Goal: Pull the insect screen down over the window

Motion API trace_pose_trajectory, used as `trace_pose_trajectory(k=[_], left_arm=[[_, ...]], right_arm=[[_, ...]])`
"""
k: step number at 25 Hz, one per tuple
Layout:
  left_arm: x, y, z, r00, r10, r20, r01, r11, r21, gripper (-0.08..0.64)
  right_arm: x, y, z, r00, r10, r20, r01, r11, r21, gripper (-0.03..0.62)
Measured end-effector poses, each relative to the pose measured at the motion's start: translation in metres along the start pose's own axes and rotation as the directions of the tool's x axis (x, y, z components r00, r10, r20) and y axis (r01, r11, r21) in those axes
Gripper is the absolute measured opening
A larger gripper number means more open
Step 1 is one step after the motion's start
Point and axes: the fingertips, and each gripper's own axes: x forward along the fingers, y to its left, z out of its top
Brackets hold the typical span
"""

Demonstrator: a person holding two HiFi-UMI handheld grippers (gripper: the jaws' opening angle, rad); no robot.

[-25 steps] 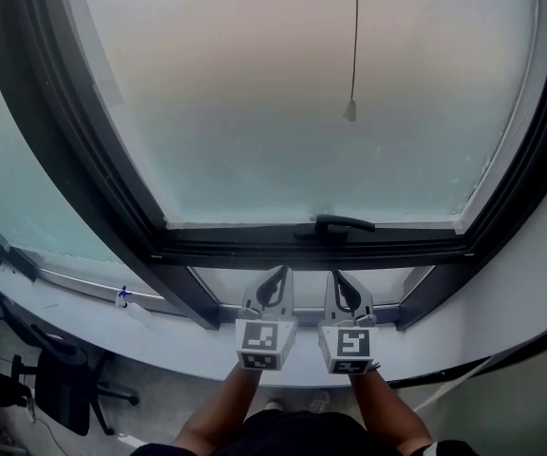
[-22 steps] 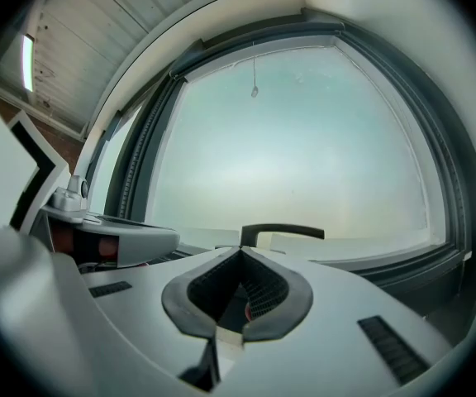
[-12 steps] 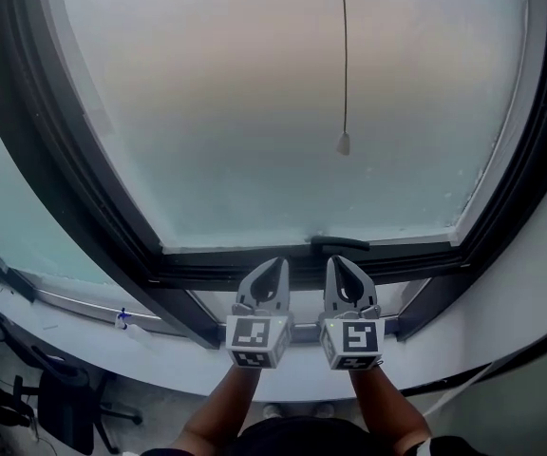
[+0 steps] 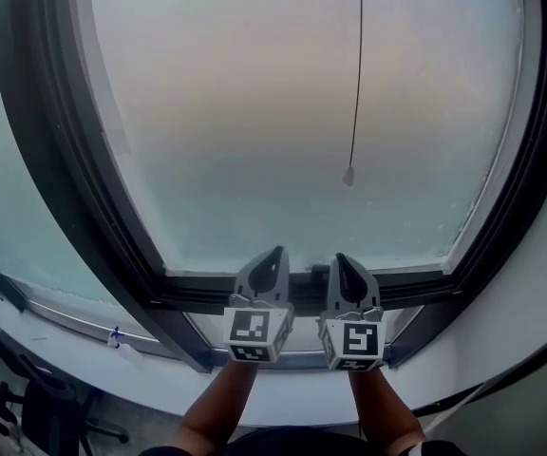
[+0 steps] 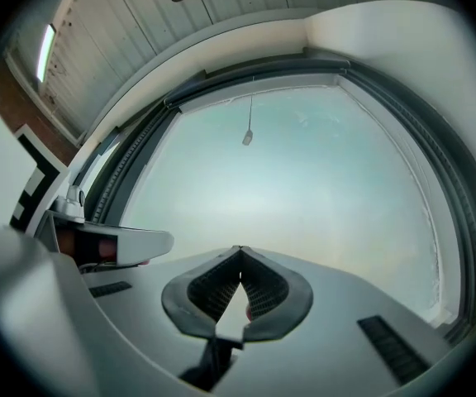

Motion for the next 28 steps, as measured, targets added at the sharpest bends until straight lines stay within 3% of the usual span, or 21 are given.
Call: trace_pose_trajectory(k=[7,12,16,28], left_arm=[[0.013,0.0,0.05,0.991,0.009,0.134,-0.013,1.0,0.024,0.003],[0.017,0.008,0.077,0.981,0.019,0.192,-0.032,0.997,0.067,0.003],[0.019,0.01,0.107,0.965,0.023,0.26,-0.04,0.997,0.06,0.003],[0.023,0.005,0.178,0.939,-0.02,0.344,-0.029,0.99,0.137,0.003]], right_arm=[[0.018,-0.017,0.056,0.993,-0.009,0.122,0.018,0.997,-0.074,0.003],[0.028,-0.028,0.093,0.979,-0.018,0.205,0.039,0.994,-0.097,0.003],[0.03,-0.037,0.128,0.961,-0.018,0.275,0.058,0.989,-0.138,0.003],[0.026,-0.042,0.181,0.941,-0.016,0.338,0.079,0.982,-0.172,0.003]])
